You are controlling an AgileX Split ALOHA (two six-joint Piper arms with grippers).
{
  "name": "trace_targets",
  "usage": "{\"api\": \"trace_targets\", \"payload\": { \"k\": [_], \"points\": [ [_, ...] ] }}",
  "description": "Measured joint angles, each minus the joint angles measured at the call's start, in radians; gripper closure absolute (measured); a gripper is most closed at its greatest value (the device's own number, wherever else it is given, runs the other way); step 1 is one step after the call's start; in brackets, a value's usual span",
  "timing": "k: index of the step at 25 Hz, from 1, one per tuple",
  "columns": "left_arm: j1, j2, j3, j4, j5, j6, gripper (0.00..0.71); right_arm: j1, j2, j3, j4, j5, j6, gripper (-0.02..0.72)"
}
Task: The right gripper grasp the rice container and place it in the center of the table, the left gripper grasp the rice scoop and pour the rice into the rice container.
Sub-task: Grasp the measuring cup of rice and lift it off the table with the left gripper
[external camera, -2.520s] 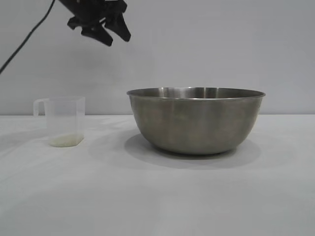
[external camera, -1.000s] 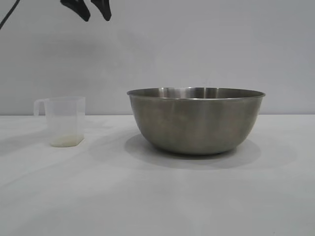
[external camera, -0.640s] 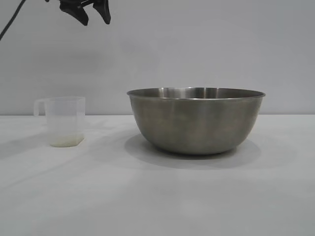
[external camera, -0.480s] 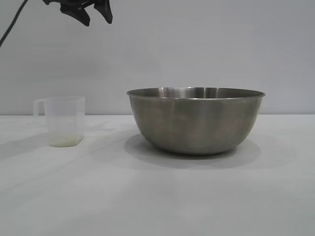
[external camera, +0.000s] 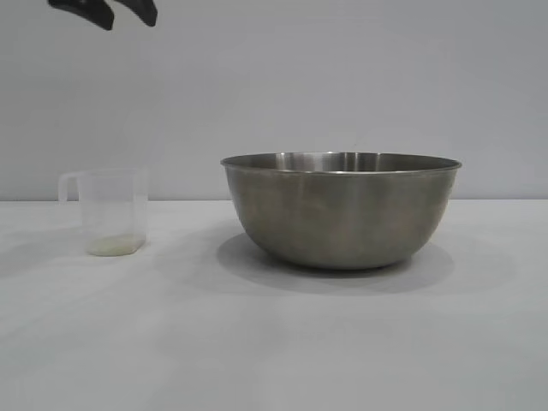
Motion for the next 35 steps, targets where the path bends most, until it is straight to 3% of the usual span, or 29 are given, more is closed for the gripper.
{"api": "trace_targets", "payload": {
  "k": [12, 19, 28, 35],
  "points": [
    [0.023, -0.007, 0.29, 0.005, -0.234, -0.01, 0.282, 0.0, 0.0, 0.0, 0.0, 0.0, 0.0, 0.312],
    [0.025, -0.007, 0.464, -0.015, -0.464, 0.002, 0.282, 0.0, 0.0, 0.0, 0.0, 0.0, 0.0, 0.312],
    [0.025, 0.13, 0.547, -0.031, -0.768, 0.08, 0.282, 0.0, 0.0, 0.0, 0.0, 0.0, 0.0, 0.312],
    [0.025, 0.293, 0.564, -0.064, -0.795, 0.072, 0.282, 0.0, 0.0, 0.0, 0.0, 0.0, 0.0, 0.312]
  ]
}}
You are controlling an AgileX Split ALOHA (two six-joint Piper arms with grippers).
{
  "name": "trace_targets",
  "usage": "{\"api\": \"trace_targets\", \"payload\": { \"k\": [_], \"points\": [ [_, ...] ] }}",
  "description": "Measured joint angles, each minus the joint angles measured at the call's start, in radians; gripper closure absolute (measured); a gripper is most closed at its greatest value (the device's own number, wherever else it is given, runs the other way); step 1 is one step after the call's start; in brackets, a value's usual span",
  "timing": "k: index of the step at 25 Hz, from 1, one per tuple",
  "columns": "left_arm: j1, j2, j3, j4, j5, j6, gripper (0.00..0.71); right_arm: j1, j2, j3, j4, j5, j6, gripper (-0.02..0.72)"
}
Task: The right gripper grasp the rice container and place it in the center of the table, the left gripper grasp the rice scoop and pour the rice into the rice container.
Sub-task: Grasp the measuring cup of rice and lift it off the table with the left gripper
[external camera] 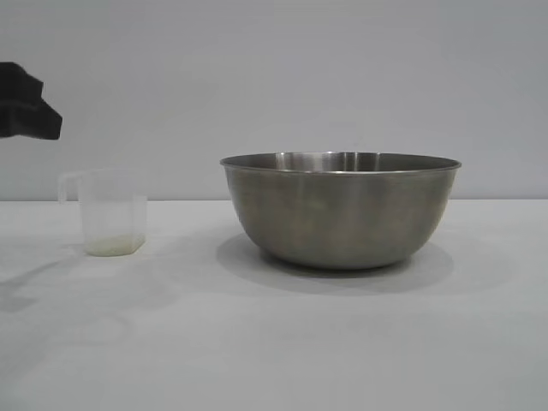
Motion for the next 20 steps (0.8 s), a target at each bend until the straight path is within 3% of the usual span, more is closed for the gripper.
{"api": "trace_targets", "payload": {
  "k": [20],
  "points": [
    [0.0, 0.097, -0.121, -0.042, -0.008, -0.002, 0.282, 0.0, 0.0, 0.0, 0.0, 0.0, 0.0, 0.312]
  ]
}}
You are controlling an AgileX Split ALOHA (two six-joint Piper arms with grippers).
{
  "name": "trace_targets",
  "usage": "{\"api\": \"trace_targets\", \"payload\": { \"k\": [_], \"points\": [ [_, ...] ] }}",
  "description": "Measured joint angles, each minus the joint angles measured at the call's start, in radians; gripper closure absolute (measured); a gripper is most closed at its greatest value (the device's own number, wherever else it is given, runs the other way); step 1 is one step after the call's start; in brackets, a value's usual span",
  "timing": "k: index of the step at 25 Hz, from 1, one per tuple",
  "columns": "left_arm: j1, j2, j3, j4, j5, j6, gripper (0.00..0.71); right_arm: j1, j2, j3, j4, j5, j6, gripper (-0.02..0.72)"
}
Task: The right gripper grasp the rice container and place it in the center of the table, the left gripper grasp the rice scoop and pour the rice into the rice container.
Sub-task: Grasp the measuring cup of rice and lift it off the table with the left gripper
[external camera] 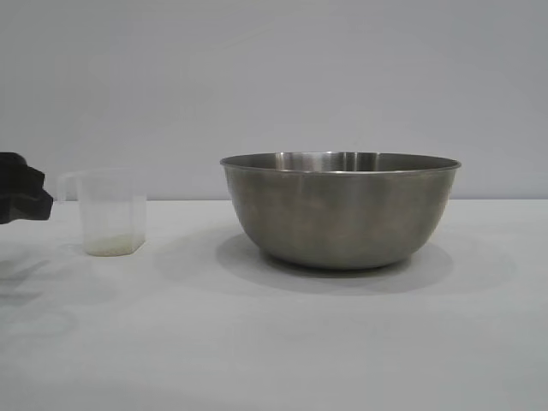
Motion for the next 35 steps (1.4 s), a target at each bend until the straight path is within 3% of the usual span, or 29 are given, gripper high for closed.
{"api": "trace_targets", "payload": {
  "k": [14, 31, 33, 35],
  "points": [
    [0.0, 0.046, -0.079, -0.024, -0.004, 0.047, 0.282, 0.0, 0.0, 0.0, 0.0, 0.0, 0.002, 0.312],
    [0.0, 0.176, -0.305, 0.006, -0.004, 0.052, 0.282, 0.0, 0.0, 0.0, 0.0, 0.0, 0.002, 0.312],
    [0.0, 0.185, -0.317, 0.037, -0.004, 0.052, 0.508, 0.0, 0.0, 0.0, 0.0, 0.0, 0.004, 0.312],
    [0.0, 0.185, -0.322, 0.076, -0.004, 0.056, 0.633, 0.0, 0.0, 0.0, 0.0, 0.0, 0.004, 0.312]
  ]
}}
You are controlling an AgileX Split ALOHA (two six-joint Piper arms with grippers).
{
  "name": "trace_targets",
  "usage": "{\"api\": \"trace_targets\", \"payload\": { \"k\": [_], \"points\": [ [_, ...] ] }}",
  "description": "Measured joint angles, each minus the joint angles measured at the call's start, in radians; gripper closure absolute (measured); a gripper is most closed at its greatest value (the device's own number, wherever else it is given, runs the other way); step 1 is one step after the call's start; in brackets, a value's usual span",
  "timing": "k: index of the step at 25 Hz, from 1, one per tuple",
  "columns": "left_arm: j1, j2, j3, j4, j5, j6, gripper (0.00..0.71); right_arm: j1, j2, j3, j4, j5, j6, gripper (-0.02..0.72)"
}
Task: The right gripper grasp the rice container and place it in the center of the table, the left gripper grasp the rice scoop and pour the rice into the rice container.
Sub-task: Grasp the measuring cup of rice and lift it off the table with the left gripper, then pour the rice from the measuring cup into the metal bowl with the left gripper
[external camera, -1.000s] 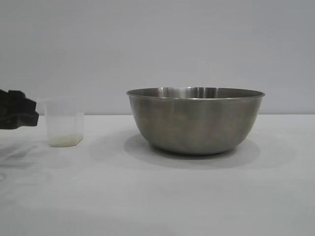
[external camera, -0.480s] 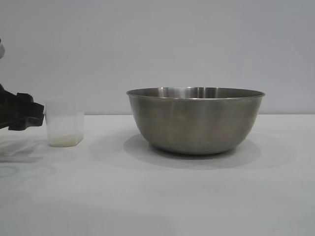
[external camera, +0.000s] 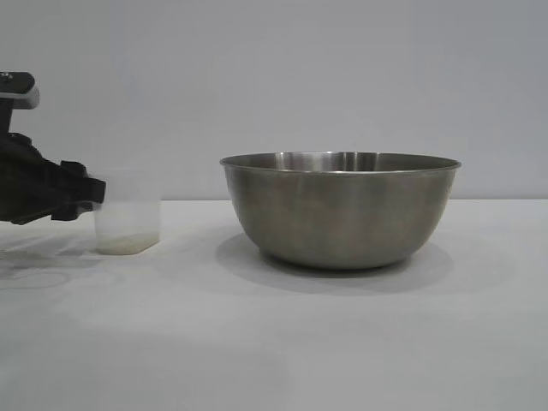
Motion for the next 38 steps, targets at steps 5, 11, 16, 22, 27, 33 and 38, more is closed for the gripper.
{"api": "trace_targets", "payload": {
  "k": [5, 11, 16, 22, 27, 33, 38],
  "points": [
    [0.0, 0.0, -0.002, 0.047, 0.0, 0.002, 0.71, 0.0, 0.0, 0.0, 0.0, 0.0, 0.002, 0.312],
    [0.0, 0.0, -0.002, 0.057, 0.0, 0.005, 0.71, 0.0, 0.0, 0.0, 0.0, 0.0, 0.002, 0.312],
    [0.0, -0.038, -0.002, 0.092, 0.002, 0.005, 0.71, 0.0, 0.0, 0.0, 0.0, 0.0, 0.003, 0.312],
    [0.0, -0.099, -0.002, 0.135, 0.004, 0.042, 0.71, 0.0, 0.0, 0.0, 0.0, 0.0, 0.003, 0.312],
    [0.0, -0.134, -0.043, 0.193, 0.009, 0.061, 0.71, 0.0, 0.0, 0.0, 0.0, 0.0, 0.003, 0.312],
    [0.0, -0.148, -0.16, 0.32, 0.009, 0.148, 0.71, 0.0, 0.0, 0.0, 0.0, 0.0, 0.003, 0.312],
    [0.0, -0.148, -0.271, 0.447, 0.009, 0.163, 0.71, 0.0, 0.0, 0.0, 0.0, 0.0, 0.006, 0.312]
  ]
}}
